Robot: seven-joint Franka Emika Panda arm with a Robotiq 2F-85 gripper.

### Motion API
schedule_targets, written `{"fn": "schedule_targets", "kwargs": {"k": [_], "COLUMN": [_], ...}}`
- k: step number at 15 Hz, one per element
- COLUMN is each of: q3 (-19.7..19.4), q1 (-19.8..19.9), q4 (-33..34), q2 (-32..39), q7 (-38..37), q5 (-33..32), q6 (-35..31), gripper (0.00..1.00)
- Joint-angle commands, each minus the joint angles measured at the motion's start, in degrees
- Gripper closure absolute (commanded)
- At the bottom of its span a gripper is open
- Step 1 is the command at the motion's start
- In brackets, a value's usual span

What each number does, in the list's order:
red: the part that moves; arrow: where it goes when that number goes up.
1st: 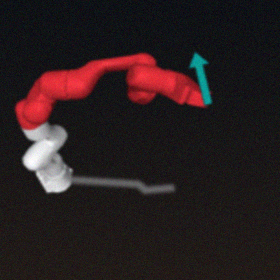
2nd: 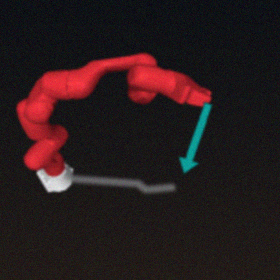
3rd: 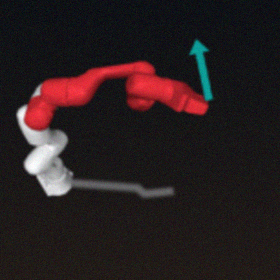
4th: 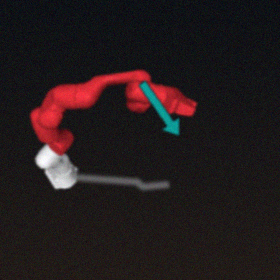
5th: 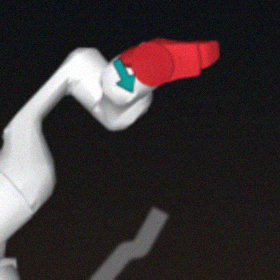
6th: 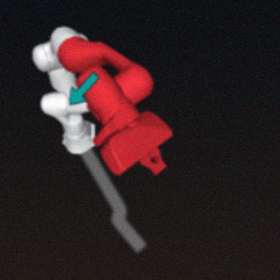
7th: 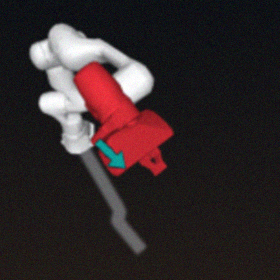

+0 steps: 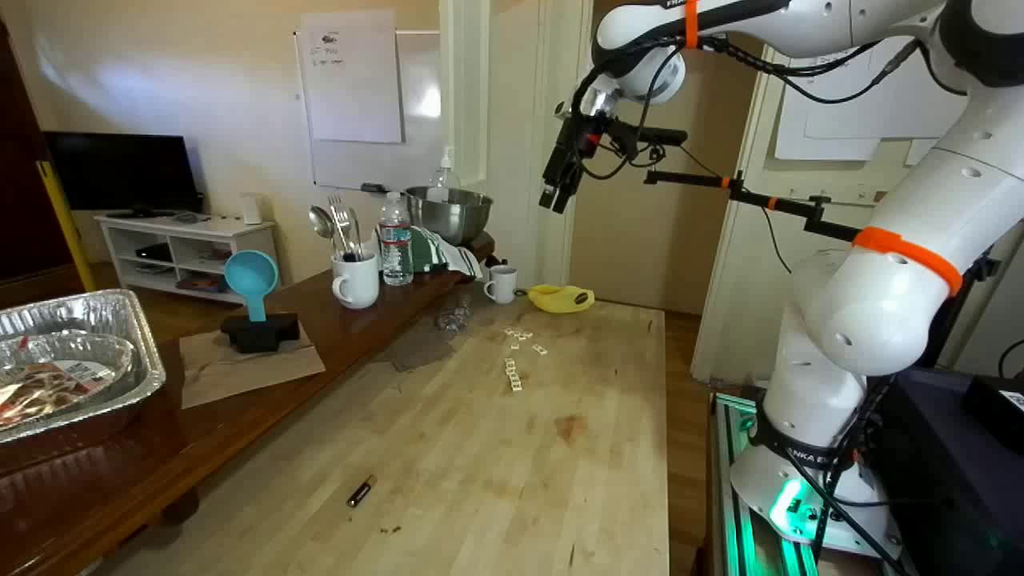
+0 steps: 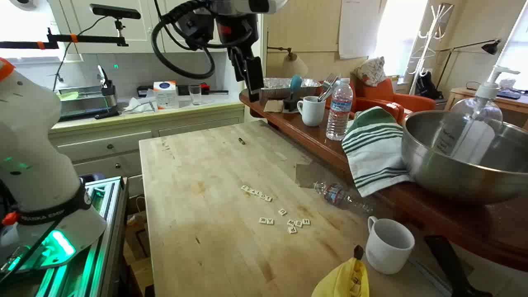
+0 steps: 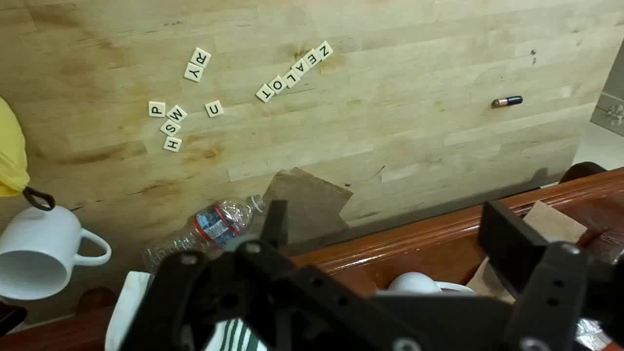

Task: Spell the word 'Zealots' using the tiles.

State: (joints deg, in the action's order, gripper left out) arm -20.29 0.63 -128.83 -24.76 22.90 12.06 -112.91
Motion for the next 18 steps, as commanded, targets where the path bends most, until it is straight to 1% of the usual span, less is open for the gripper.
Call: {"fn": "schedule_targets", "kwargs": {"k": [1,5,8,10,11,13,18], "q3": [1.51,1.51,0.81,-0.74,-1.54,-2.32,-4.18], "q1": [1.83,1.84,2.13,1.2,0.74,0.55,0.79], "q4": [0.15,0.15,-2.66,-4.19,-4.75,-6.54,-10.61], "q2": [0.34,0.34,0.7,1.3,1.88,3.34,9.73], "q7": [0.66,0.66,2.72,7.87,10.42,15.04,23.65], "q5": [0.8,0.8,3.3,5.94,7.35,8.95,14.14], "q6": [0.26,0.26,-7.02,-12.2,-13.49,-18.75,-29.1], "gripper": [0.0,0.0,0.0,0.0,0.0,0.0,0.0]}}
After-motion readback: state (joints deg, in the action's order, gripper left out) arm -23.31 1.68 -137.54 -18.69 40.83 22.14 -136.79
